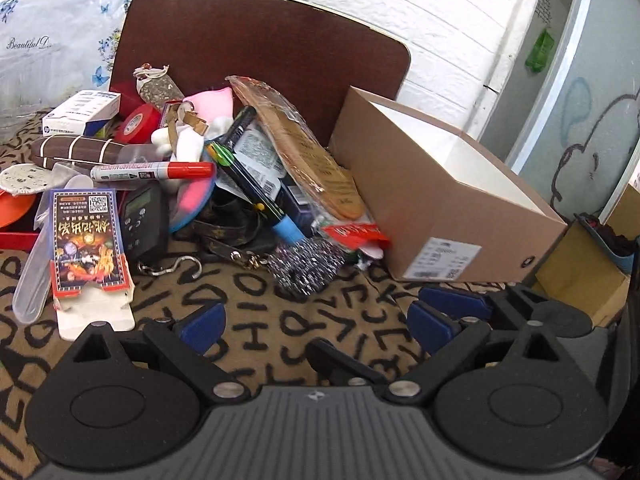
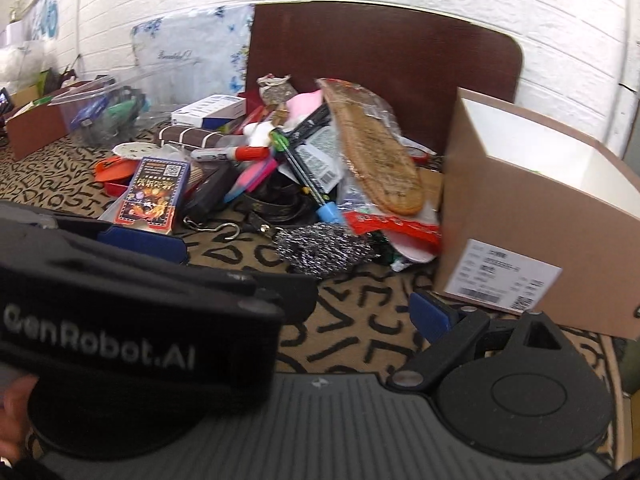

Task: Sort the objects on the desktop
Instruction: 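Move both grippers over the pile toward the steel wool scrubber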

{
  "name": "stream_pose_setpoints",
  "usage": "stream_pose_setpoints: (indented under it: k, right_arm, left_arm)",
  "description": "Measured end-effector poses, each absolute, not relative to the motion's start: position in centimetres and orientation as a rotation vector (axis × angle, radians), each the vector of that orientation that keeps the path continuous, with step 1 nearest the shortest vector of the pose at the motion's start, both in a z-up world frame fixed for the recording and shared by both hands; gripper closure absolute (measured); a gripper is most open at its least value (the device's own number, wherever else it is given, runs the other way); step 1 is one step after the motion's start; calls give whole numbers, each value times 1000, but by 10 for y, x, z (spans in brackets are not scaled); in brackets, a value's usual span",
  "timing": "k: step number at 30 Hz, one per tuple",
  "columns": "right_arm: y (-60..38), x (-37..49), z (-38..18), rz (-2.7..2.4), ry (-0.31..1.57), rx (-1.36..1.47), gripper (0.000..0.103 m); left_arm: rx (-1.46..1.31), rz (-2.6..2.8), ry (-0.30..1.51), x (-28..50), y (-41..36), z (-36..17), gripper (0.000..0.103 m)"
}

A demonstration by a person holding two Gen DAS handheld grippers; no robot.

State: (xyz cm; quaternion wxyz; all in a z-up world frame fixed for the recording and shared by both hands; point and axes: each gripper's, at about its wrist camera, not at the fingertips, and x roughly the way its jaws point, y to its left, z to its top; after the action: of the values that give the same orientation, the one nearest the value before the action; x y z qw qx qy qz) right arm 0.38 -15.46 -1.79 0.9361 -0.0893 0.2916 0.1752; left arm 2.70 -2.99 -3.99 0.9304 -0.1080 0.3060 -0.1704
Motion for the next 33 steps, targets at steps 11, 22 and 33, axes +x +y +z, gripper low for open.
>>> stream_pose_setpoints:
  k: [11, 22, 33]
  right_arm:
    - [-160, 43, -34, 358, 614, -124, 11]
    - [-157, 70, -49, 381, 613, -61, 30]
    - [-155, 75, -50, 374, 615, -56, 56]
  left_arm:
    - [-280, -408, 620, 80, -29, -52, 16]
    - [-323, -457, 677, 106, -37, -63, 33]
    - [-319, -429, 709, 116, -36, -65, 58]
